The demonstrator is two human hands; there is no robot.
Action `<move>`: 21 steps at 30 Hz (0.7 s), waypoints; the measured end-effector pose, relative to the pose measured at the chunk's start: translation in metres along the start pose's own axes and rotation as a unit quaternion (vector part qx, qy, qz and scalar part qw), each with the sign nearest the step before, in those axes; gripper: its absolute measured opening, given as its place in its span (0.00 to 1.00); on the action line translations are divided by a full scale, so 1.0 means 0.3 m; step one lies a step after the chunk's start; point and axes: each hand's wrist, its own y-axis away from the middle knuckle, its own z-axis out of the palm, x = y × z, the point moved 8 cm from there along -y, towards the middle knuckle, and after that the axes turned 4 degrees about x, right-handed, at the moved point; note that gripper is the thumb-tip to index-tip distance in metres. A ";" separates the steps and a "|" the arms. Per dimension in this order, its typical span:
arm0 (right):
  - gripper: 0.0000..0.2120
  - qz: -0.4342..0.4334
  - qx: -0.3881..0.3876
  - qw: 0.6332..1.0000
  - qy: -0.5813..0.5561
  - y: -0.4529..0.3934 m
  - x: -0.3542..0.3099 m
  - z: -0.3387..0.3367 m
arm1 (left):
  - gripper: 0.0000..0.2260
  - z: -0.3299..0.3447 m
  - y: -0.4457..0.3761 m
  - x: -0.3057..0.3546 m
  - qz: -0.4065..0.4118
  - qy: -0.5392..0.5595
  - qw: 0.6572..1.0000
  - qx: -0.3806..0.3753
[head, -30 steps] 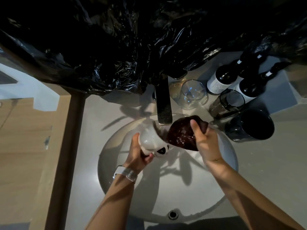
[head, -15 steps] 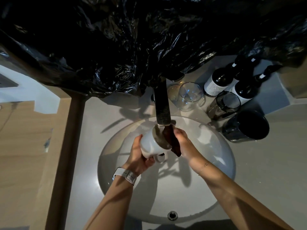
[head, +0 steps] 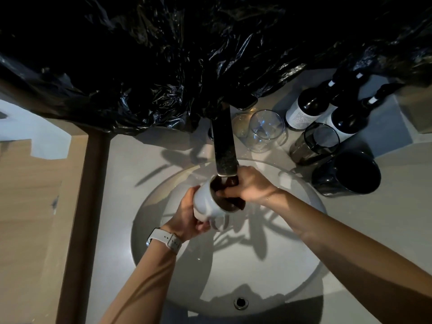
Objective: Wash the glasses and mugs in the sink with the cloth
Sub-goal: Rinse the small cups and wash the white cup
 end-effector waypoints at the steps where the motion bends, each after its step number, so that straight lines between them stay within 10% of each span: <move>1: 0.13 -0.037 0.028 0.997 0.067 -0.008 -0.038 -0.016 | 0.27 0.001 0.001 -0.006 -0.006 -0.007 1.000 -0.006; 4: 0.17 -0.064 0.062 0.993 0.078 -0.024 -0.082 -0.033 | 0.28 0.013 0.006 0.009 0.010 0.002 1.000 -0.014; 12: 0.11 0.249 -0.016 0.959 -0.138 0.036 0.166 0.084 | 0.22 -0.013 -0.020 0.021 0.040 0.059 0.993 0.098; 21: 0.13 0.007 0.059 0.997 0.042 -0.006 0.018 0.005 | 0.19 -0.004 0.013 -0.015 -0.094 -0.007 0.994 0.048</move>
